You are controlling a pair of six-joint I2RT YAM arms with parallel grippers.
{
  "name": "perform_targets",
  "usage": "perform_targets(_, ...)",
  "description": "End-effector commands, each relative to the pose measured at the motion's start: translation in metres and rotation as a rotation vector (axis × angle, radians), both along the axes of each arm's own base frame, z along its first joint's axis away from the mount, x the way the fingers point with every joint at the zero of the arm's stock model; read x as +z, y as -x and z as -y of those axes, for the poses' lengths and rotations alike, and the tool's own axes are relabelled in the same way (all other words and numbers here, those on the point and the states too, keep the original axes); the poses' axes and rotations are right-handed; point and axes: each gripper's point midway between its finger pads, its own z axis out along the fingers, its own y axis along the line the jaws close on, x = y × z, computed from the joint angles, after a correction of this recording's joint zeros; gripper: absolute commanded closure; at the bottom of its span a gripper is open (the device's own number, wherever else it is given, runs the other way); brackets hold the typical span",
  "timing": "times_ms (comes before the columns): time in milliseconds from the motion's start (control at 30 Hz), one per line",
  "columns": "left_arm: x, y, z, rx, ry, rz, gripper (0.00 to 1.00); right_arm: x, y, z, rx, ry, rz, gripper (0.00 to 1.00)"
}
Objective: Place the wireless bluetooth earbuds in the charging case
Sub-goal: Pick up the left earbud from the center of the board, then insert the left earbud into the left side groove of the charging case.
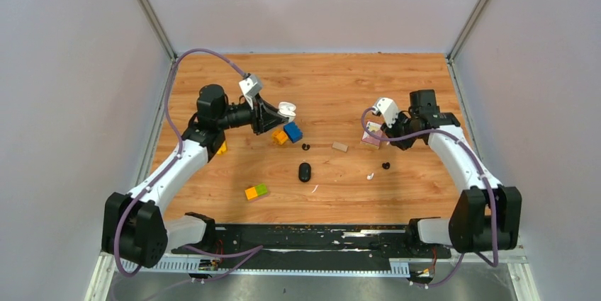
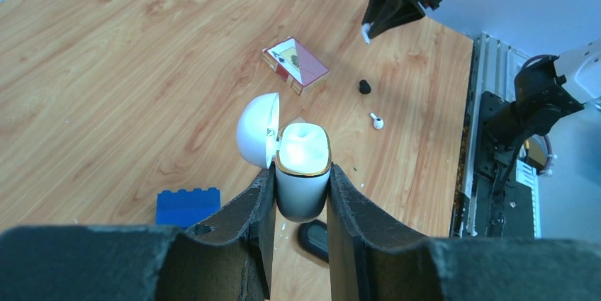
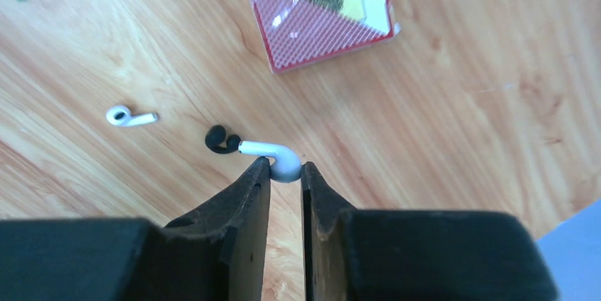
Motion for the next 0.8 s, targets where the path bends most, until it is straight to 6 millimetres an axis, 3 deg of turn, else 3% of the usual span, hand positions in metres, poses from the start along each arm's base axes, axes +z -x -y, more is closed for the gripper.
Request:
perform_targets(0, 0.008, 0.0, 0.013, -0.024, 0.046, 0.02, 1.0, 0.059, -0.006, -0.036, 0.047, -0.116, 0.13, 0.98)
perform_targets(300, 0.014, -0.001, 0.053, -0.085, 0.088, -0.014, 1.0, 0.195, -0.029, -0.128, 0.29, -0.223, 0.603, 0.98)
perform_targets(400, 0.02, -0.001, 0.066, -0.097, 0.102, -0.019, 1.0, 0.227, -0.028, -0.15, 0.35, -0.252, 0.703, 0.98)
perform_targets(600, 0.03, 0.006, 0.086, -0.139, 0.129, -0.024, 1.0, 0.261, -0.018, -0.186, 0.476, -0.244, 0.856, 0.98)
perform_targets(767, 0.038, 0.005, 0.092, -0.15, 0.15, -0.018, 1.0, 0.267, -0.007, -0.207, 0.569, -0.204, 0.943, 0.98)
